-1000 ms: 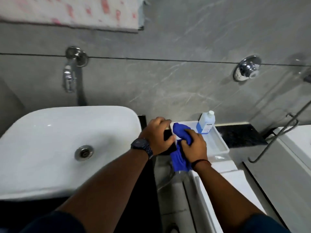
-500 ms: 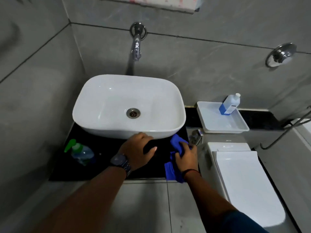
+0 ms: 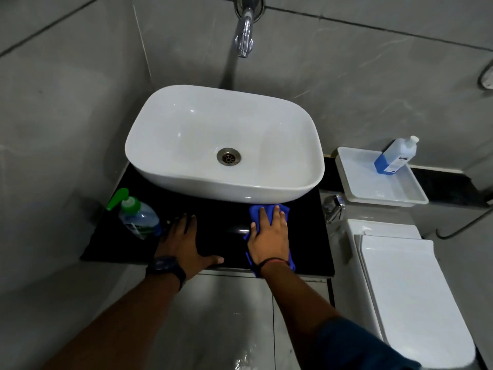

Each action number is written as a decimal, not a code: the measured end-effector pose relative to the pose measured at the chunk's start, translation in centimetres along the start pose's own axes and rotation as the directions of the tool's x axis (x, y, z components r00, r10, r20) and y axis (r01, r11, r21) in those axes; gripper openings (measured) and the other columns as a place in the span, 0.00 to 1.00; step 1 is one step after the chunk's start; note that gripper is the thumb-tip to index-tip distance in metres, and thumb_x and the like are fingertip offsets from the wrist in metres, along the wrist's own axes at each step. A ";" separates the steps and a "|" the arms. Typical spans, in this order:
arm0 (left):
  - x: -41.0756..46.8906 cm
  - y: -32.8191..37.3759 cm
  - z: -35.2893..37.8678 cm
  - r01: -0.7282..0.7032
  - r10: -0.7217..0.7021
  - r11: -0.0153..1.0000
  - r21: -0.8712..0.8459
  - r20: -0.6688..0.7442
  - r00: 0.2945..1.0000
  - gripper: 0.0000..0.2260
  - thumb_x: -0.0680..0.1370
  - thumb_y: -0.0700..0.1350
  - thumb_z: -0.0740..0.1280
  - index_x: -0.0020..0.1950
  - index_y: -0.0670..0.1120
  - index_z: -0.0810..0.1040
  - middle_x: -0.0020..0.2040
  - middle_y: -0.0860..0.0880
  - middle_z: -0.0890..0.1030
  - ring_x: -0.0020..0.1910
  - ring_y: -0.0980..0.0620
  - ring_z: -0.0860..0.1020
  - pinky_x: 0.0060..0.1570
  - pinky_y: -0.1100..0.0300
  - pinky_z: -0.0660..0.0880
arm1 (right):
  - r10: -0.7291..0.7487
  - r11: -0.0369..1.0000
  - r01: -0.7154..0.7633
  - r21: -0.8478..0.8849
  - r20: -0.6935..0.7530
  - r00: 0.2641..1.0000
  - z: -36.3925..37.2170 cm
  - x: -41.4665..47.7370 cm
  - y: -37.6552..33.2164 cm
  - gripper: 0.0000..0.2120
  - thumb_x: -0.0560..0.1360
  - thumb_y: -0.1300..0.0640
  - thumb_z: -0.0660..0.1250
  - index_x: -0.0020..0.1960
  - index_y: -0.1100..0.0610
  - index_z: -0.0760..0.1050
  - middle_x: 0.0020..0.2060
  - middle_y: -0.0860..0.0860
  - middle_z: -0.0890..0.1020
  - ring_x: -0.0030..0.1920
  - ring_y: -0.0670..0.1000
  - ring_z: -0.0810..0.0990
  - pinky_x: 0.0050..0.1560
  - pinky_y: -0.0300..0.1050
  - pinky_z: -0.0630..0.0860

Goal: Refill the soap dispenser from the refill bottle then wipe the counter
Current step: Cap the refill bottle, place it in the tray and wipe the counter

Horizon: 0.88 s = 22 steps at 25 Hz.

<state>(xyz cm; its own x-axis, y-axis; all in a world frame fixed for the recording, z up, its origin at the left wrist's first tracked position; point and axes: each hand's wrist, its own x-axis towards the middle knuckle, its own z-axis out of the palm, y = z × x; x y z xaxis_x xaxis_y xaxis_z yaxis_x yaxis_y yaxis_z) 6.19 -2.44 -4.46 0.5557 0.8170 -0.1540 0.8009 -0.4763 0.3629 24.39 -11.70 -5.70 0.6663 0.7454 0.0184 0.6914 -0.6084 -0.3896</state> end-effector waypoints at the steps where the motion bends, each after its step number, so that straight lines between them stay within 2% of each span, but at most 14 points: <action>1: 0.2 -0.2 0.1 -0.003 0.003 1.000 -0.009 -0.002 1.000 0.56 0.55 0.73 0.69 0.74 0.46 0.54 0.75 0.43 0.56 0.74 0.44 0.54 0.71 0.48 0.57 | 0.011 1.000 -0.011 -0.003 -0.006 1.000 0.3 0.1 -0.3 0.25 0.79 0.50 0.56 0.74 0.55 0.61 0.76 0.62 0.57 0.75 0.61 0.54 0.76 0.52 0.50; 9: 0.4 -0.7 0.7 -0.026 0.024 0.999 -0.034 -0.053 0.998 0.57 0.53 0.72 0.71 0.73 0.43 0.56 0.74 0.41 0.60 0.73 0.43 0.56 0.71 0.48 0.56 | -0.044 0.998 0.045 0.037 -0.007 0.999 0.6 -0.3 -1.3 0.24 0.78 0.52 0.59 0.73 0.56 0.64 0.74 0.64 0.59 0.75 0.63 0.56 0.76 0.52 0.51; 15: 0.0 0.0 0.1 -0.035 0.028 0.997 -0.072 -0.084 0.996 0.53 0.56 0.66 0.72 0.73 0.43 0.56 0.71 0.39 0.64 0.71 0.41 0.61 0.68 0.46 0.61 | -0.278 0.947 0.253 0.196 0.113 0.954 2.0 -1.0 -5.8 0.24 0.74 0.57 0.64 0.70 0.56 0.68 0.74 0.63 0.61 0.75 0.62 0.57 0.76 0.51 0.53; 17: 0.0 0.1 0.0 -0.020 0.014 0.997 -0.079 -0.077 0.997 0.54 0.56 0.62 0.74 0.74 0.42 0.53 0.71 0.37 0.63 0.71 0.40 0.61 0.68 0.45 0.61 | -0.365 0.919 0.327 0.221 0.162 0.917 1.8 -0.4 -6.2 0.24 0.74 0.57 0.65 0.70 0.56 0.69 0.74 0.61 0.62 0.75 0.61 0.57 0.76 0.49 0.53; 19: -0.1 0.2 0.0 0.005 -0.012 0.995 -0.097 -0.073 0.997 0.54 0.57 0.59 0.75 0.74 0.42 0.51 0.72 0.37 0.62 0.71 0.39 0.61 0.68 0.45 0.61 | -0.493 0.864 0.438 0.249 0.243 0.835 1.2 0.2 -6.0 0.24 0.74 0.59 0.66 0.69 0.56 0.70 0.75 0.59 0.62 0.75 0.59 0.58 0.75 0.47 0.54; 22: -0.4 0.4 0.1 0.027 -0.037 0.994 -0.110 -0.090 0.995 0.56 0.56 0.61 0.75 0.75 0.44 0.49 0.73 0.38 0.61 0.71 0.39 0.60 0.67 0.44 0.63 | -0.583 0.810 0.516 0.277 0.291 0.759 0.5 0.3 -5.3 0.22 0.74 0.60 0.67 0.68 0.55 0.72 0.75 0.56 0.62 0.75 0.57 0.59 0.74 0.45 0.56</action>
<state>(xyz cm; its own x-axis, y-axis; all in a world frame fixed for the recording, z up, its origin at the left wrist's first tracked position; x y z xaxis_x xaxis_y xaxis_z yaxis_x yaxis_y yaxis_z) 6.33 -3.04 -4.31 0.5029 0.8603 -0.0840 0.7863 -0.4150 0.4577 20.79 -8.10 -4.05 0.0212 0.9994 -0.0273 0.8271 -0.0328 -0.5611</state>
